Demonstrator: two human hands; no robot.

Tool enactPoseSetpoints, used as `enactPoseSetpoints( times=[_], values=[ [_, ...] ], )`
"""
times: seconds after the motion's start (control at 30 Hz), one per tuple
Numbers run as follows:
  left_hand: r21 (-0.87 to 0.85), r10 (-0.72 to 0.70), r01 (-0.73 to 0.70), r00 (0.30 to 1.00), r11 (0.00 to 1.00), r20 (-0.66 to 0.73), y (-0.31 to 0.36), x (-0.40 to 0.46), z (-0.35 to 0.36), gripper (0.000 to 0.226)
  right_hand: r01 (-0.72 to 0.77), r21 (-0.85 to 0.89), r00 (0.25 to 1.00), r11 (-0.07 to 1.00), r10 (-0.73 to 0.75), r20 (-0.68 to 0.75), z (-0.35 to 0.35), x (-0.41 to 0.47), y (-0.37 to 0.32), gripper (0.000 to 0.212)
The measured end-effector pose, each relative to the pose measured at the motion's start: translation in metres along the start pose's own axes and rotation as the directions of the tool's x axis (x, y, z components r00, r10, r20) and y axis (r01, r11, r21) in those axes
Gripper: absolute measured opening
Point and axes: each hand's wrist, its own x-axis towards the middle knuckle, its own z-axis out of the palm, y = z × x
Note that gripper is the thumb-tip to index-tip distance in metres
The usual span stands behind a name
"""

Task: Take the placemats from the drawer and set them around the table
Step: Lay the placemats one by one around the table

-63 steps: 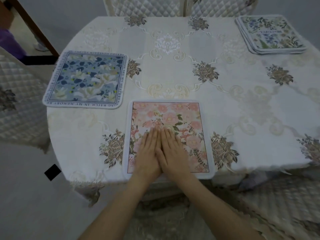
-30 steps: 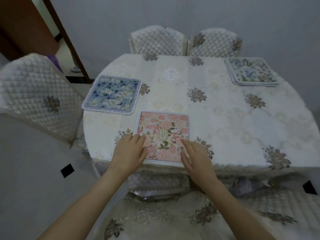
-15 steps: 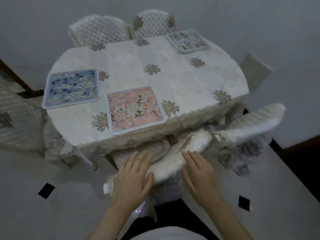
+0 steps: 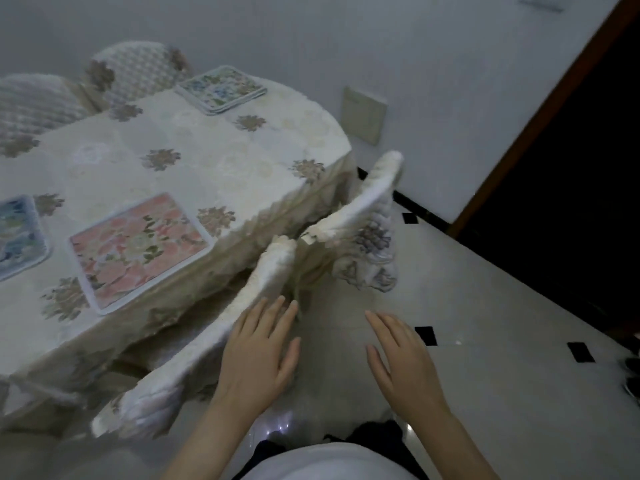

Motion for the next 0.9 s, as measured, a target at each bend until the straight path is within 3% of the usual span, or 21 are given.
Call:
enactPoseSetpoints(
  times=[0.47, 0.7, 0.9],
  values=[
    [-0.003, 0.243, -0.243, 0.966, 0.97, 0.088, 0.261, 0.142, 0.1, 0.053, -0.232, -0.134, 0.972, 0.964, 0.224, -0.073, -0.138, -0.046, 0.247, 0.048],
    [0.005, 0.266, -0.269, 0.956, 0.963, 0.121, 0.314, 0.205, 0.122, 0.053, -0.285, -0.095, 0.958, 0.954, 0.283, -0.04, -0.159, -0.016, 0.313, 0.049],
    [-0.034, 0.247, -0.245, 0.958, 0.969, 0.145, 0.327, 0.287, 0.148, 0.052, -0.33, -0.048, 0.944, 0.943, 0.329, -0.022, -0.168, 0.06, 0.369, 0.053]
  ],
)
